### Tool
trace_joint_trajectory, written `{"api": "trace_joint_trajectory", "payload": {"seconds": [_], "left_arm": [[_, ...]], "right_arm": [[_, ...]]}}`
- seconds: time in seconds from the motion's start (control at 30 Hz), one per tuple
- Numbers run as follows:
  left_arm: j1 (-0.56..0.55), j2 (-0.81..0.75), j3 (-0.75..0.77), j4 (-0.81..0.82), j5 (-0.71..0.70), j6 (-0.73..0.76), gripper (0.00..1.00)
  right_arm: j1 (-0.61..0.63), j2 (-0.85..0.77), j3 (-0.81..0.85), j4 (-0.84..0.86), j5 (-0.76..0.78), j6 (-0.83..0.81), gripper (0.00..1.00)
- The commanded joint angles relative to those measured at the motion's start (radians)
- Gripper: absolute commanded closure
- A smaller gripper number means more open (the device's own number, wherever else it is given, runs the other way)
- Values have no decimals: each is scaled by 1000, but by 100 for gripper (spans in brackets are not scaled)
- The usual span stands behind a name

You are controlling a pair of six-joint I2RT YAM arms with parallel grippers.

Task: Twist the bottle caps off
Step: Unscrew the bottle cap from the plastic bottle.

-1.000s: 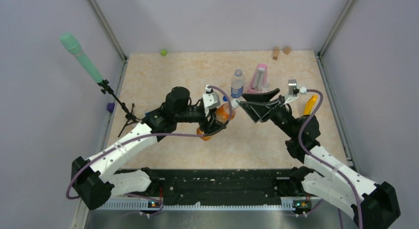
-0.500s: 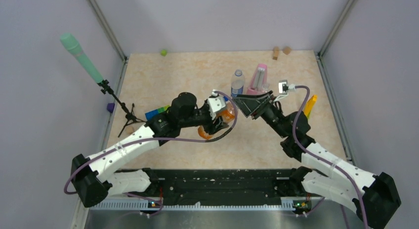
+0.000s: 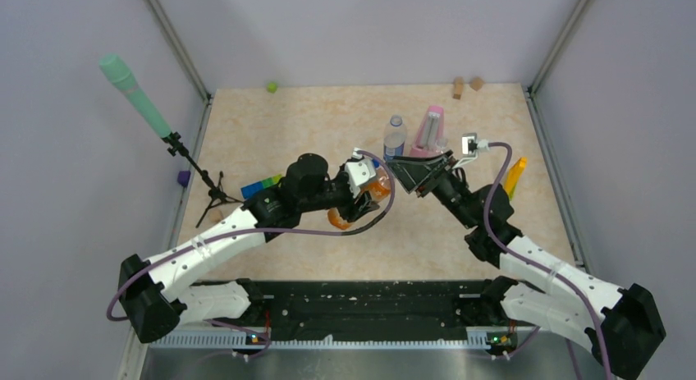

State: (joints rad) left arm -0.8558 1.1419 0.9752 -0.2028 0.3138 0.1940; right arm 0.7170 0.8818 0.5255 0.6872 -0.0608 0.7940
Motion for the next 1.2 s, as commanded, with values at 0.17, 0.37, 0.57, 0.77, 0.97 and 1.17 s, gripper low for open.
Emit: {"api": "trace_joint_trajectory", "payload": {"seconds": [0.17, 0.37, 0.57, 0.77, 0.97, 1.17], "left_arm": [[-7, 7, 26, 55, 8, 4, 100], [-6, 5, 26, 51, 16, 7, 100], [-2, 10, 38, 29, 155, 9, 100], [158, 24, 40, 94, 613, -112, 100], [228, 46, 12, 311, 864, -290, 100], [229, 51, 47, 164, 804, -207, 100]], "right_arm": [[6, 17, 8, 73, 4, -1, 64], [6, 5, -9, 94, 10, -6, 94], [2, 5, -4, 158, -180, -136, 100], [-72, 44, 56, 257, -630, -169, 100], [-123, 132, 136, 374, -961, -74, 100], [-135, 113, 150, 217, -810, -102, 63]]}}
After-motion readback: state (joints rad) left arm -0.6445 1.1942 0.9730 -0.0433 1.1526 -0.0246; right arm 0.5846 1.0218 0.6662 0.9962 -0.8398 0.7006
